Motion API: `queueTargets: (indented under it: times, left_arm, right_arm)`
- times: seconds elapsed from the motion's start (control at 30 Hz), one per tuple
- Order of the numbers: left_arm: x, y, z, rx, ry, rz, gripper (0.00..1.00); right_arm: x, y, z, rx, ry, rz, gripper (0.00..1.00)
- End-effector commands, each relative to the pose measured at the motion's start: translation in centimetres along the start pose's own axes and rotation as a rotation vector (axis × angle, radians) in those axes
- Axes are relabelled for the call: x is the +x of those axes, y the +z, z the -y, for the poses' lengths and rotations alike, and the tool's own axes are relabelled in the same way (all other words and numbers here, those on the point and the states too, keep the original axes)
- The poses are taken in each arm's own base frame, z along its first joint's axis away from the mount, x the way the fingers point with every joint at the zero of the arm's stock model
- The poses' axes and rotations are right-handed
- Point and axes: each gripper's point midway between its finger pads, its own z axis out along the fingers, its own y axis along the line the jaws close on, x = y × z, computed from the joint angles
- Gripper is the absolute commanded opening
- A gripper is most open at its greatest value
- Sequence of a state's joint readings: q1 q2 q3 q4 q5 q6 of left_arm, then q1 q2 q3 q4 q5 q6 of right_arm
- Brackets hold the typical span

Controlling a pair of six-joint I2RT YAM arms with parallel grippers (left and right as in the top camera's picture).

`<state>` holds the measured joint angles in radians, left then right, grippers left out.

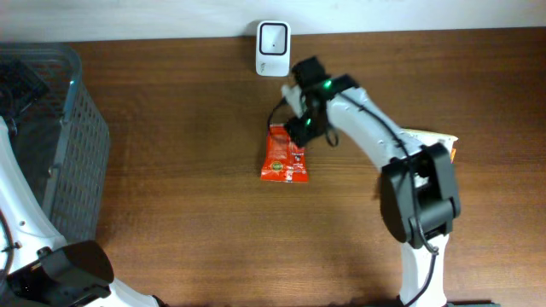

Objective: Scan the item barcode
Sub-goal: 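Reposition the red candy bag on the table with the right gripper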

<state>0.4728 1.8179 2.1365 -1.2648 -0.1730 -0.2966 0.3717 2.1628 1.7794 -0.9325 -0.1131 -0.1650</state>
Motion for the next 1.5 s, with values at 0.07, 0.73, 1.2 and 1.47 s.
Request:
queueTargets:
  times: [0.07, 0.73, 1.2, 1.47]
  left_arm:
    - [-0.1, 0.0, -0.1, -0.004, -0.011, 0.003, 0.99]
    - [-0.1, 0.0, -0.1, -0.004, -0.011, 0.003, 0.99]
    - [-0.1, 0.0, -0.1, -0.004, -0.011, 0.003, 0.99]
    - [-0.1, 0.0, -0.1, -0.004, -0.011, 0.003, 0.99]
  right_arm:
    - [-0.6, -3.3, -2.0, -0.466, 0.37, 0.053, 0.79]
    - [3.5, 5.7, -3.3, -0.605, 0.805, 0.054, 0.55]
    - [0.1, 2.2, -4.6, -0.843, 0.532, 0.248, 0.04]
    - [-0.2, 4.3, -4.6, -0.675, 0.521, 0.259, 0.69]
